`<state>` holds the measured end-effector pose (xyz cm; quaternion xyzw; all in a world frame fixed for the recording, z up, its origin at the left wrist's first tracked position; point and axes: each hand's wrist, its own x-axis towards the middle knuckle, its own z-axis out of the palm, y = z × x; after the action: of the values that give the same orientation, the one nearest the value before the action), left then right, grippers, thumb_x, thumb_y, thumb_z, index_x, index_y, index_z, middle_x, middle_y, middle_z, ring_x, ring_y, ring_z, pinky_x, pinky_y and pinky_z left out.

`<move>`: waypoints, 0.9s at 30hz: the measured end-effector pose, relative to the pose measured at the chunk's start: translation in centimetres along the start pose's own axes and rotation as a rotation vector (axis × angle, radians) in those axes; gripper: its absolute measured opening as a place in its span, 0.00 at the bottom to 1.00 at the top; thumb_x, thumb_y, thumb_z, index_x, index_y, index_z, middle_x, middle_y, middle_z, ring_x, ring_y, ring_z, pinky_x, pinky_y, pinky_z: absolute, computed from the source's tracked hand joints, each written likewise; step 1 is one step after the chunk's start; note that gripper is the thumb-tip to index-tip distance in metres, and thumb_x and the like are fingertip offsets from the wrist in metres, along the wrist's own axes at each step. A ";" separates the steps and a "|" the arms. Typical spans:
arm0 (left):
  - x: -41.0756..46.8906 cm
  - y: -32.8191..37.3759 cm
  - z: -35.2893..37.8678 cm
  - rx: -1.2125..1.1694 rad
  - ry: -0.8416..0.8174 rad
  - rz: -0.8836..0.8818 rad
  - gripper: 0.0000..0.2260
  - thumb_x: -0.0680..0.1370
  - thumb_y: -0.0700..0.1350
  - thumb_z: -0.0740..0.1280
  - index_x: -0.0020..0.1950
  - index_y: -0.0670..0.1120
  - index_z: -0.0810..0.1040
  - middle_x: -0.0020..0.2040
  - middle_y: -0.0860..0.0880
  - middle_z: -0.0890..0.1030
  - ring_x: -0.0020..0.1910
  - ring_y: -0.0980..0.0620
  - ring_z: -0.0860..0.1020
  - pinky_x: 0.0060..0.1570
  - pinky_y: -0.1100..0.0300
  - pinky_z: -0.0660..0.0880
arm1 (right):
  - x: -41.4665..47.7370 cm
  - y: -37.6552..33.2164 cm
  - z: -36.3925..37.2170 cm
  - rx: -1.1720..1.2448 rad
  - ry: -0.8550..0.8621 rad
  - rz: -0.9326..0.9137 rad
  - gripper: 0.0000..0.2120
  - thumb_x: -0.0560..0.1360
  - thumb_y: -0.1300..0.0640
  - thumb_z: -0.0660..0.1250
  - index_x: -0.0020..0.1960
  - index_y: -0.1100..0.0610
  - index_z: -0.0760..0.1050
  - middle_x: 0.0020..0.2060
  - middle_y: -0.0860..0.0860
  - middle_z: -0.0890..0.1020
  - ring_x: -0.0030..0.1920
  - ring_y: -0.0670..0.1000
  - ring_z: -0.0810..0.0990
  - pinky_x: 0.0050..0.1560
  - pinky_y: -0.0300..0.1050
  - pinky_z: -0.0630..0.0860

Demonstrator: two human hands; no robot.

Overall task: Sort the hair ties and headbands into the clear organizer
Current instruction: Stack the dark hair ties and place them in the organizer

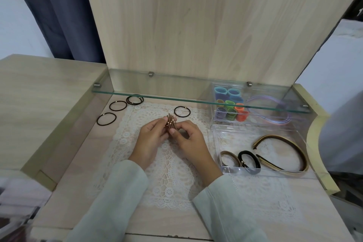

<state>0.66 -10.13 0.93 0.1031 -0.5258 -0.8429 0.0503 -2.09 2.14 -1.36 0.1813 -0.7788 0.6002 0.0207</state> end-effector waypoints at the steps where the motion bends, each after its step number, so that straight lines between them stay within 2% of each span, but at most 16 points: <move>1: 0.1 0.1 -0.1 -0.020 -0.004 -0.018 0.11 0.83 0.41 0.61 0.55 0.38 0.81 0.53 0.43 0.85 0.53 0.48 0.83 0.49 0.61 0.80 | -0.1 -0.1 0.0 0.029 -0.001 0.001 0.03 0.75 0.57 0.70 0.47 0.52 0.81 0.44 0.49 0.79 0.49 0.50 0.75 0.51 0.41 0.69; 4: 0.3 0.5 -0.2 -0.060 -0.004 -0.068 0.13 0.83 0.42 0.61 0.59 0.34 0.79 0.55 0.40 0.84 0.56 0.46 0.83 0.53 0.59 0.80 | -0.1 -0.2 -0.1 0.078 -0.002 0.012 0.02 0.75 0.59 0.70 0.46 0.54 0.81 0.45 0.51 0.79 0.48 0.48 0.75 0.51 0.43 0.71; 7: 0.2 0.6 -0.1 -0.052 -0.011 -0.086 0.14 0.82 0.43 0.61 0.59 0.34 0.79 0.54 0.41 0.84 0.55 0.46 0.83 0.52 0.61 0.80 | -0.1 -0.3 -0.1 0.092 -0.002 0.017 0.02 0.75 0.59 0.70 0.46 0.54 0.81 0.44 0.50 0.79 0.47 0.47 0.75 0.51 0.41 0.69; 10: 0.2 0.7 -0.1 -0.031 -0.030 -0.091 0.13 0.82 0.44 0.62 0.58 0.36 0.80 0.54 0.42 0.84 0.54 0.48 0.83 0.49 0.62 0.80 | -0.1 -0.3 -0.1 0.078 0.000 -0.007 0.05 0.74 0.59 0.70 0.44 0.49 0.79 0.43 0.48 0.78 0.47 0.47 0.74 0.51 0.41 0.68; 14: 0.2 0.8 -0.3 -0.047 -0.031 -0.098 0.13 0.82 0.42 0.62 0.58 0.35 0.80 0.54 0.41 0.84 0.53 0.48 0.84 0.48 0.62 0.80 | -0.1 -0.2 0.1 0.045 0.005 -0.031 0.02 0.74 0.54 0.69 0.45 0.48 0.80 0.43 0.51 0.79 0.49 0.50 0.75 0.52 0.43 0.70; 18: 0.0 0.7 -0.2 -0.042 -0.026 -0.082 0.11 0.81 0.41 0.63 0.57 0.36 0.80 0.52 0.41 0.85 0.52 0.48 0.84 0.48 0.63 0.80 | 0.0 0.1 0.1 0.039 0.009 -0.044 0.03 0.73 0.52 0.68 0.45 0.50 0.80 0.43 0.50 0.79 0.48 0.51 0.76 0.52 0.46 0.71; 23: -0.2 0.7 -0.2 -0.024 -0.038 -0.062 0.11 0.81 0.41 0.63 0.56 0.36 0.81 0.51 0.41 0.85 0.51 0.47 0.84 0.47 0.62 0.80 | 0.1 0.1 0.2 0.003 0.008 -0.075 0.03 0.73 0.49 0.67 0.42 0.40 0.76 0.40 0.45 0.78 0.47 0.51 0.75 0.51 0.48 0.71; 27: -0.1 0.7 -0.4 -0.034 -0.032 -0.070 0.12 0.81 0.42 0.64 0.58 0.36 0.80 0.53 0.41 0.84 0.52 0.46 0.84 0.48 0.61 0.80 | 0.0 0.1 0.2 0.014 0.013 -0.071 0.05 0.72 0.49 0.67 0.41 0.38 0.76 0.40 0.44 0.77 0.47 0.50 0.74 0.51 0.47 0.70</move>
<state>0.83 -10.74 1.43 0.1069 -0.5082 -0.8544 0.0143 -2.09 1.93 -1.49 0.2053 -0.7673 0.6058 0.0456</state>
